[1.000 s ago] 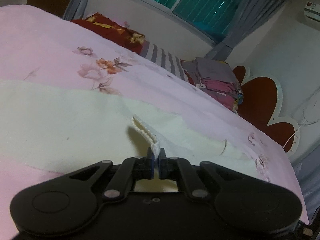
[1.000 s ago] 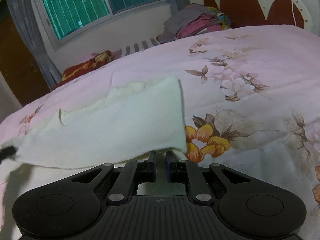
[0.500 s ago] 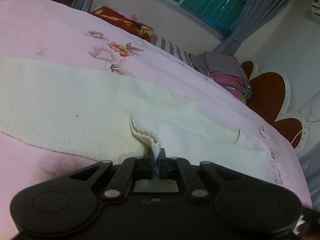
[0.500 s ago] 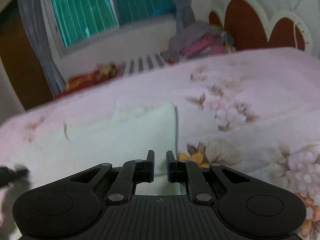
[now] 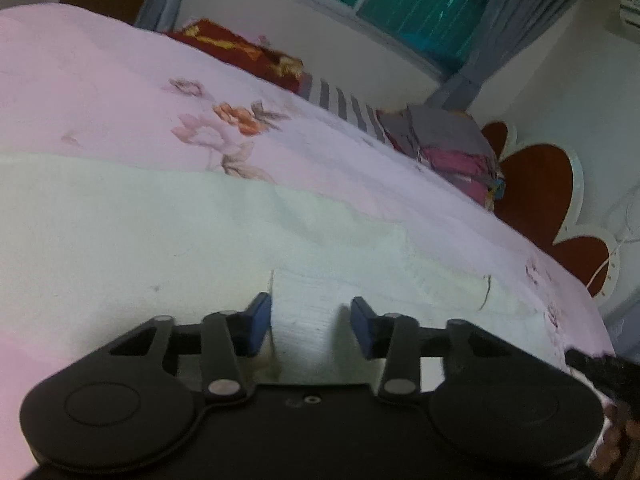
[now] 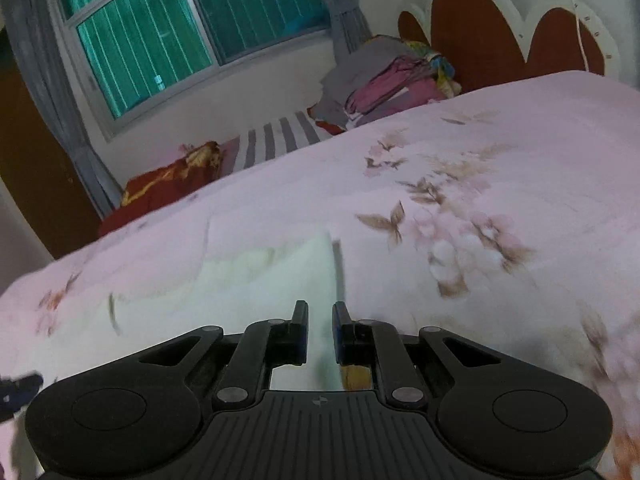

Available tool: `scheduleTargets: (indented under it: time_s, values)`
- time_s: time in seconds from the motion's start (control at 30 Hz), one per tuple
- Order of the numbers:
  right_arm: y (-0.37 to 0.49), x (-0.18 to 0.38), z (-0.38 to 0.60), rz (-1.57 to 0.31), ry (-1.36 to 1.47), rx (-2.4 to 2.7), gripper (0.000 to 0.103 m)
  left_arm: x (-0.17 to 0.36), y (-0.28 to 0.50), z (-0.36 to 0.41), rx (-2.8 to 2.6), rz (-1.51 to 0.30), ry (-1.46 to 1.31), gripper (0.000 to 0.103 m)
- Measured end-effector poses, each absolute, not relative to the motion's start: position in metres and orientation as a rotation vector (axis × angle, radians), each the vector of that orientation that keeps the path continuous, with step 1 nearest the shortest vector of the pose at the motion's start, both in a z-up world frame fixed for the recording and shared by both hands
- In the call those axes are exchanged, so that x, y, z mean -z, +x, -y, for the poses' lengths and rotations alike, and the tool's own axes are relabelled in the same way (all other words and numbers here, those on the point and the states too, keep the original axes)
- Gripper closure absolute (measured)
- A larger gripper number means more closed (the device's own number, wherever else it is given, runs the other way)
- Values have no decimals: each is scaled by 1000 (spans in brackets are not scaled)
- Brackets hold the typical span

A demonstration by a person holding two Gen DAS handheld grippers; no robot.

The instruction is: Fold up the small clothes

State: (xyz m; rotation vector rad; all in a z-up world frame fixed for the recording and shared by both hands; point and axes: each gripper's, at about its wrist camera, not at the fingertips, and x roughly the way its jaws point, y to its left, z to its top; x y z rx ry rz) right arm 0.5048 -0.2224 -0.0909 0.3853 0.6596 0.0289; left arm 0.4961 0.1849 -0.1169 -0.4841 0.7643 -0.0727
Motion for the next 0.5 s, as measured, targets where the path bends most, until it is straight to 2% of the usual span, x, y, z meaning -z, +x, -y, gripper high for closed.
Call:
scheduleTargets:
  time_s: [0.03, 0.07, 0.1, 0.13, 0.17, 0.2, 0.23, 0.27, 0.3, 0.33, 0.43, 0.47, 0.5]
  values:
    - [518, 94, 226, -668, 397, -25, 91, 118, 499, -184, 83, -770, -480, 81]
    - [526, 97, 229, -675, 407, -28, 91, 119, 503, -183, 93, -781, -472, 87]
    - [535, 101, 231, -684, 409, -26, 86, 121, 506, -182, 98, -785, -464, 91]
    - [543, 104, 232, -688, 404, -19, 76, 121, 507, -181, 101, -783, -457, 93]
    - [547, 106, 234, -675, 403, -10, 49, 122, 508, -181, 105, -781, -449, 93]
    - [549, 106, 236, -653, 403, 1, 41, 123, 508, -180, 107, -778, -443, 94]
    - [551, 107, 238, -638, 403, -10, 41, 123, 508, -180, 109, -776, -443, 94]
    - [556, 108, 240, -646, 415, -32, 44, 124, 508, -180, 113, -774, -447, 94]
    - [560, 110, 241, -658, 427, -45, 62, 125, 508, -181, 115, -771, -454, 94]
    - [565, 112, 242, -676, 440, -60, 70, 126, 509, -182, 118, -768, -463, 94]
    - [576, 121, 244, -718, 473, -66, 72, 128, 508, -184, 134, -757, -475, 95]
    - [578, 123, 244, -729, 481, -77, 78, 129, 508, -184, 140, -751, -475, 96]
    - [579, 124, 244, -736, 481, -103, 99, 129, 506, -185, 139, -741, -471, 96]
